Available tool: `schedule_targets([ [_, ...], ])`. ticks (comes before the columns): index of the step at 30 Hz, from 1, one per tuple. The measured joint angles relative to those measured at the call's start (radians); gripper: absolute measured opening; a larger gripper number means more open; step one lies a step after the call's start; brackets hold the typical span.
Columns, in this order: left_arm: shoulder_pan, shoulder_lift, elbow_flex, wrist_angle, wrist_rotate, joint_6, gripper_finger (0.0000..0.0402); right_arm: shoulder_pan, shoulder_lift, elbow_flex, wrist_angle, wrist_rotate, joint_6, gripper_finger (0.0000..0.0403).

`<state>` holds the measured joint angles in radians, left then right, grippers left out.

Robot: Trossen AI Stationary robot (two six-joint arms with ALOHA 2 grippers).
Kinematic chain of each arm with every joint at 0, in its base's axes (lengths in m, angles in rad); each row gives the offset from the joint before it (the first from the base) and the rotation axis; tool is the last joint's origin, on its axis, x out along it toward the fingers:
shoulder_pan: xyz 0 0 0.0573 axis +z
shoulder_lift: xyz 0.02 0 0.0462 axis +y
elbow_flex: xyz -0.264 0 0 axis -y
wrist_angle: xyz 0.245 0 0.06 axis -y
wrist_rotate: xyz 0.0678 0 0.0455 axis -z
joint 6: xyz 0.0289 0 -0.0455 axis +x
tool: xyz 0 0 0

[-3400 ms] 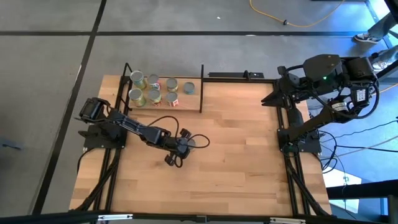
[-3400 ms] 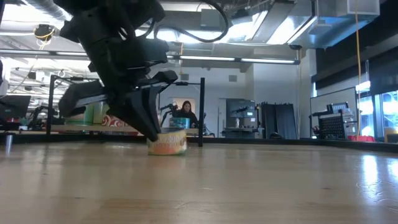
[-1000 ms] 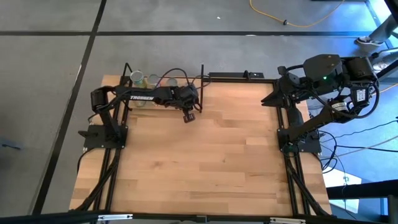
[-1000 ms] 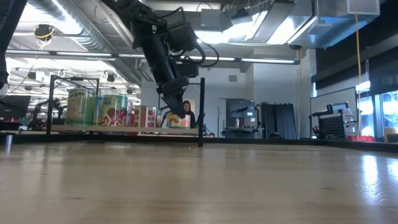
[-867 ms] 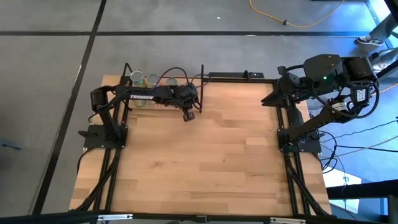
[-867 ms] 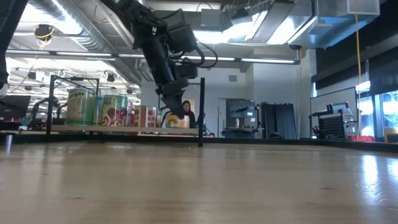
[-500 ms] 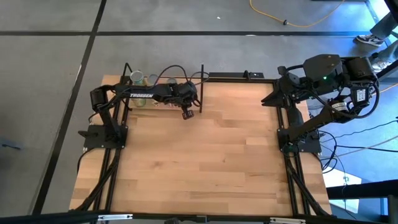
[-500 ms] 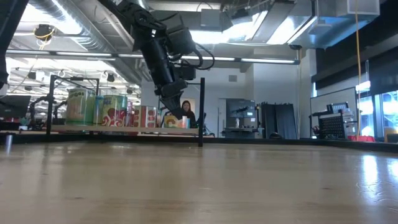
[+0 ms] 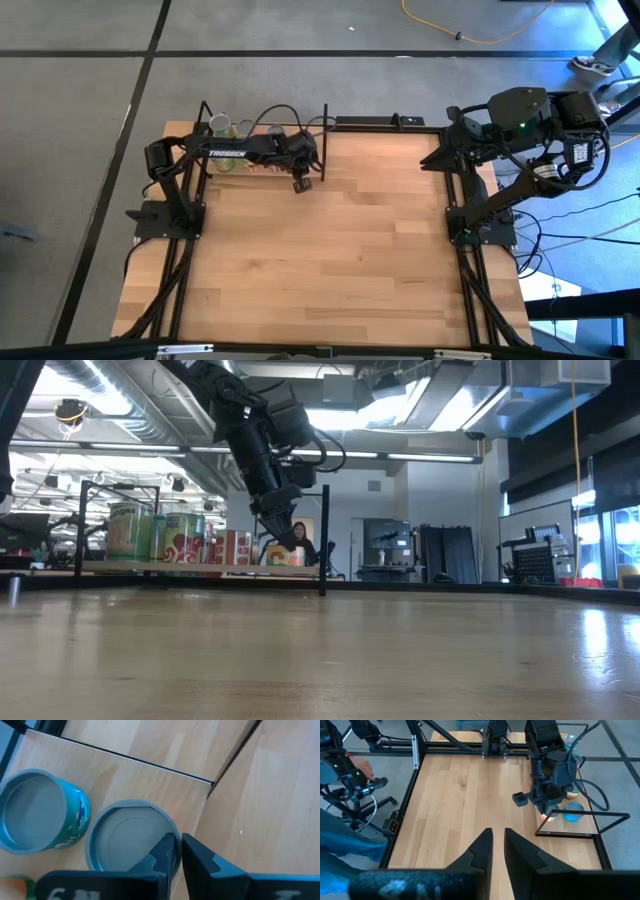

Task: Pick and place cans onto a shelf
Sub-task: Put the canned mushroom on the shelf

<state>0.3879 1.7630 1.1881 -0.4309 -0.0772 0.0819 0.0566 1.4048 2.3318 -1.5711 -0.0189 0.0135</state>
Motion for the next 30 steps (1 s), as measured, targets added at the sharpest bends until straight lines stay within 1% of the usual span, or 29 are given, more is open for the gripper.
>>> schedule_targets([
  [7,-0.004,0.0,0.0,0.0,-0.015,0.004,0.0029,0.0,0.0,0.0,0.0,0.0,0.0,0.0049],
  [11,-0.004,0.0,0.0,-0.002,-0.053,0.007,0.0019,0.0,0.0,0.0,0.0,0.0,0.0,0.0049],
  [16,-0.003,0.0,0.0,-0.003,-0.059,0.002,0.0009,0.0,0.0,0.0,0.0,0.0,0.0,0.0049],
  [25,-0.005,0.0,0.0,-0.003,-0.05,0.0,0.0033,0.0,0.0,0.0,0.0,0.0,0.0,0.0049],
  [30,-0.007,-0.008,0.008,-0.008,-0.033,-0.027,0.0033,0.0,0.0,0.0,0.0,0.0,0.0,0.0049],
])
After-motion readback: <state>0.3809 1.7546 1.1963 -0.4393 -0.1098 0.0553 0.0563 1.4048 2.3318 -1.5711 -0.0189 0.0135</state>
